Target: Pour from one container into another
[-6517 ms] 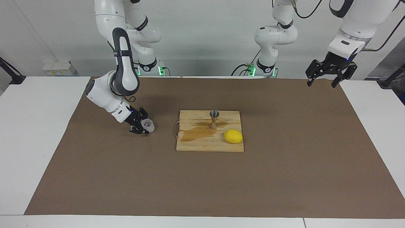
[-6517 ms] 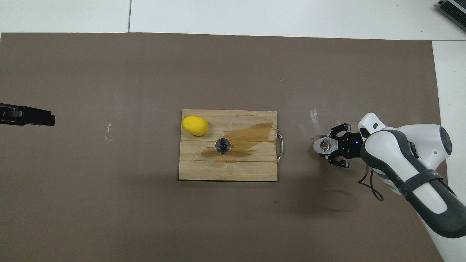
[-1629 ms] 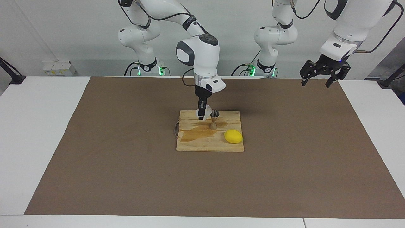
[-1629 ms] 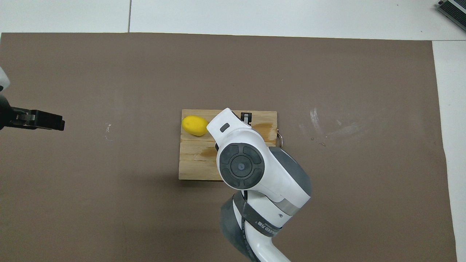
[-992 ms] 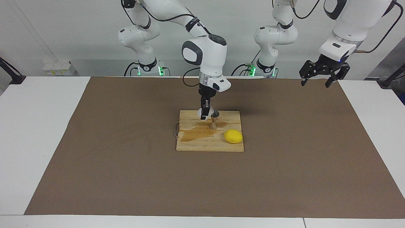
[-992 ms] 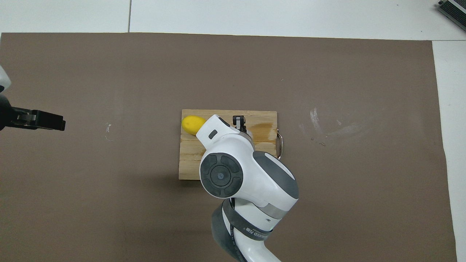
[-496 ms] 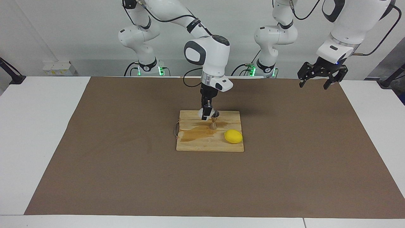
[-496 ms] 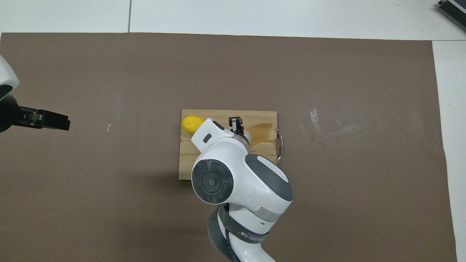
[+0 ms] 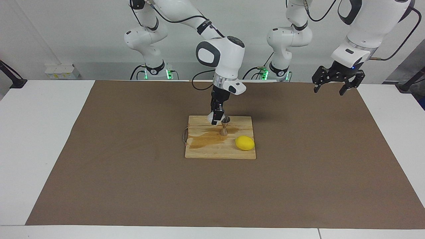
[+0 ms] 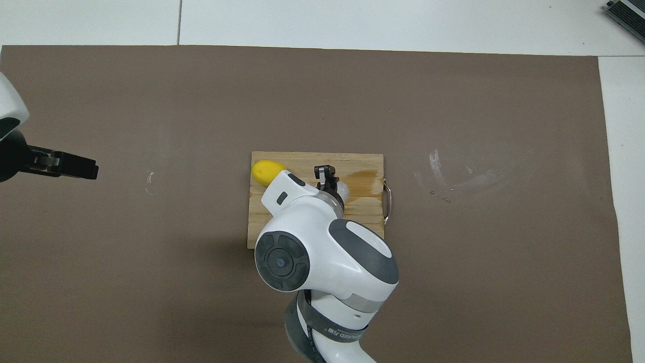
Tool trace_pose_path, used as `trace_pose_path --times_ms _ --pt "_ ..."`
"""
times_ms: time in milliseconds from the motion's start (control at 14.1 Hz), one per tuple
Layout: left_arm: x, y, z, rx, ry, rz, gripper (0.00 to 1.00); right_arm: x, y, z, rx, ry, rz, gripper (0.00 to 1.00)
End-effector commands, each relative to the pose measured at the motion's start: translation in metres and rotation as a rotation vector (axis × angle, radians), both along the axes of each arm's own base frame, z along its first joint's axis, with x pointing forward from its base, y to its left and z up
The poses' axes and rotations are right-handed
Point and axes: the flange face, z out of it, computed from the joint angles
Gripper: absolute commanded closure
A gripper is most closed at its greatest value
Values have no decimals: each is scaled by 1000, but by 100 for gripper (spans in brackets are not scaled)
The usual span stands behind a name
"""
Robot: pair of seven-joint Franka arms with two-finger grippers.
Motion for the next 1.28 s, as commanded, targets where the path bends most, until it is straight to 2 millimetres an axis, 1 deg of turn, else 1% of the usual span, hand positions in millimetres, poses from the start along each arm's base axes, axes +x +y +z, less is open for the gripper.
trace_pose_path --times_ms 0,283,354,1204 --pt "2 0 1 -6 -10 -10 0 -1 5 1 -26 -23 -5 80" --pt "2 -1 -1 -6 -2 -9 0 -5 9 -1 -53 -56 -7 80" --pt "2 -1 -1 -6 -2 -9 0 -9 14 -1 -52 -57 2 80" --pt "3 -1 -1 -6 -4 -4 0 -12 11 -3 -93 -67 13 80"
